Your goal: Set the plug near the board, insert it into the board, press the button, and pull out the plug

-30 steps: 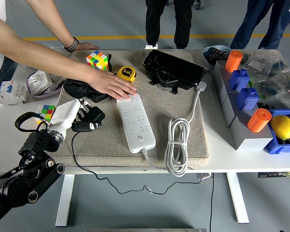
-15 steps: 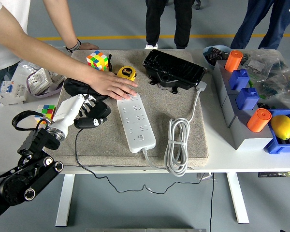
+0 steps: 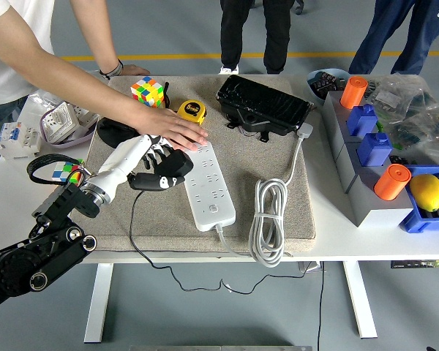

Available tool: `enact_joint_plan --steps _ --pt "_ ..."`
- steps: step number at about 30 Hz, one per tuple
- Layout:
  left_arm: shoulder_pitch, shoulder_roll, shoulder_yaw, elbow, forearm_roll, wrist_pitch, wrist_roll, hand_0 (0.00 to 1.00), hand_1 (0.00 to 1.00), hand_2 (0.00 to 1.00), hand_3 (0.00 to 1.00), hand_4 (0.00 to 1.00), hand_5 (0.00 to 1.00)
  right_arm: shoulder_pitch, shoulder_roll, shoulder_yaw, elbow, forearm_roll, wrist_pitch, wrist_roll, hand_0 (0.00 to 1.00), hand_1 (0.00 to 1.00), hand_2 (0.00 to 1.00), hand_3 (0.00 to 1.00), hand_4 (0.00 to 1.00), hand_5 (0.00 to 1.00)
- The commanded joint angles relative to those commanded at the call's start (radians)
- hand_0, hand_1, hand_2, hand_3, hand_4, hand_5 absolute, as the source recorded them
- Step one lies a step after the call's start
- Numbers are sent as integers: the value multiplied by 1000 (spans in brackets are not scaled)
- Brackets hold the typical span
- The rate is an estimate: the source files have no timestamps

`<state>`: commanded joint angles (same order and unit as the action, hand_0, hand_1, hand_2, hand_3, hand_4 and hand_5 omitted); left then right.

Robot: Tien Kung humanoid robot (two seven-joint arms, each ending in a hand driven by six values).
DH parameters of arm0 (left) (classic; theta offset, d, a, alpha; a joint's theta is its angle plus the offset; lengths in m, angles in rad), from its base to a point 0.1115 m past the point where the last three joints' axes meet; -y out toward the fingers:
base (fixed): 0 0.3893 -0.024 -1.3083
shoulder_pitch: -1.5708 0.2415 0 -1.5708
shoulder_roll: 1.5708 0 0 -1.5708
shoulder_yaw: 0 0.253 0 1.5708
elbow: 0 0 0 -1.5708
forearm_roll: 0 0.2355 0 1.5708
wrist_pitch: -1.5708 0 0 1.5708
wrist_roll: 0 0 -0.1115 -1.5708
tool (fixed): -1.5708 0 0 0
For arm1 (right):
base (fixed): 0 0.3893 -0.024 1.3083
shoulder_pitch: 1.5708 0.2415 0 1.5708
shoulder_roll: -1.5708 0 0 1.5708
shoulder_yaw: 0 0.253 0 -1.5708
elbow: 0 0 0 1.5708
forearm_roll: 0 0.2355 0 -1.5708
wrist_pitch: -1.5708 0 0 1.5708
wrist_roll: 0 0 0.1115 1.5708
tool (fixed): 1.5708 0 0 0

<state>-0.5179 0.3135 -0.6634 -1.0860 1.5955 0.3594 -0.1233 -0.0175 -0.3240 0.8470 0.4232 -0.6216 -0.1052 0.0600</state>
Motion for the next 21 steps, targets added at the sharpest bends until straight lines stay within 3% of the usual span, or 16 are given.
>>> enact_joint_plan --steps 11,21 --pt "-62 -30 84 51 37 -1 -19 247 351 369 528 818 17 -5 2 6 1 2 3 2 605 633 622 545 916 414" --pt "-93 -57 105 120 54 -1 -13 249 356 375 529 822 23 -10 5 20 1 2 4 3 605 633 620 545 915 412"
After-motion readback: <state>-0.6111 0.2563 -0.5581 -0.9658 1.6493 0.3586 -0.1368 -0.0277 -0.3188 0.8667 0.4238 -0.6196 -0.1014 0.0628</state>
